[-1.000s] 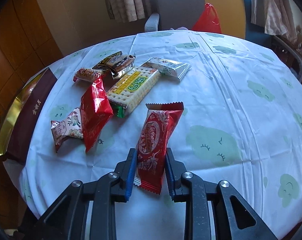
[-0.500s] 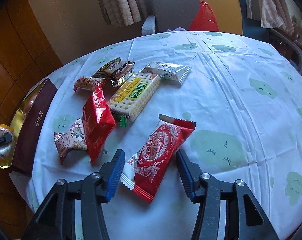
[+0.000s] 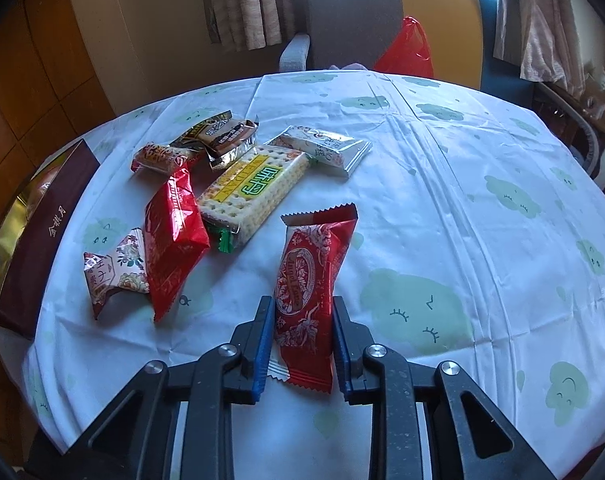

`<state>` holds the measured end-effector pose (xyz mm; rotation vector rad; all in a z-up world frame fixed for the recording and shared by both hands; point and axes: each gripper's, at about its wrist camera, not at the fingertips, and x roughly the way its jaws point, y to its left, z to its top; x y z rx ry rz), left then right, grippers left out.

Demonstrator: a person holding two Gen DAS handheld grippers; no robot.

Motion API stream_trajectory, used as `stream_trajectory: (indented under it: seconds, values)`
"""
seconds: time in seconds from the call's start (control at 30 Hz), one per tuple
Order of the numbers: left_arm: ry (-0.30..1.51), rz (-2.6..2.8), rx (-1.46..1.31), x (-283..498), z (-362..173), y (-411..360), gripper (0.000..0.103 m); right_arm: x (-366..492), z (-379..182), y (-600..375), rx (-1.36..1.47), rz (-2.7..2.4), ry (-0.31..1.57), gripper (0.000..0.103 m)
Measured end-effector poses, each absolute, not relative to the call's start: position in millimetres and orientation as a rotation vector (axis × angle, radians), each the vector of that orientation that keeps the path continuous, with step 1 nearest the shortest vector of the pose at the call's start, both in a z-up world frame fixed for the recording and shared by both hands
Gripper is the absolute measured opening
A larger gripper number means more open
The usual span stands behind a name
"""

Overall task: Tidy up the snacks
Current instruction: 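Carry the seed bag into the tin while the right tool grasps a red-white wrapped candy, then carry the red-white candy into the gold tin and release it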

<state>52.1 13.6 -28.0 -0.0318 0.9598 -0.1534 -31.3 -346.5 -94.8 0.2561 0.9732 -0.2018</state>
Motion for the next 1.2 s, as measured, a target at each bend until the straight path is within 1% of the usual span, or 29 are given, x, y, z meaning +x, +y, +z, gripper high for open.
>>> stream_trajectory:
  seconds: [0.27,0.53,0.97,1.0,1.07,1.1,1.2]
  values:
    - [0.882,-0.09,0.031,38,-14,24,0.045,-44,-93,-346,0.341,-0.149,0.991,0.026]
    - [0.875,-0.087,0.046,34,-13,23,0.045,-54,-85,-334,0.425,-0.038,0.992,0.025]
    - [0.874,-0.08,0.055,30,-17,28,0.045,-53,-67,-316,0.416,0.032,0.97,0.023]
    - [0.874,-0.079,0.054,30,-17,28,0.045,-54,-64,-315,0.42,0.04,0.96,0.02]
    - [0.875,-0.074,0.049,30,-18,30,0.045,-55,-55,-315,0.424,0.057,0.94,0.019]
    - [0.876,-0.073,0.046,30,-18,31,0.045,-55,-50,-314,0.42,0.066,0.928,0.015]
    - [0.875,-0.074,0.039,29,-19,32,0.045,-50,-46,-308,0.357,0.053,0.934,0.015]
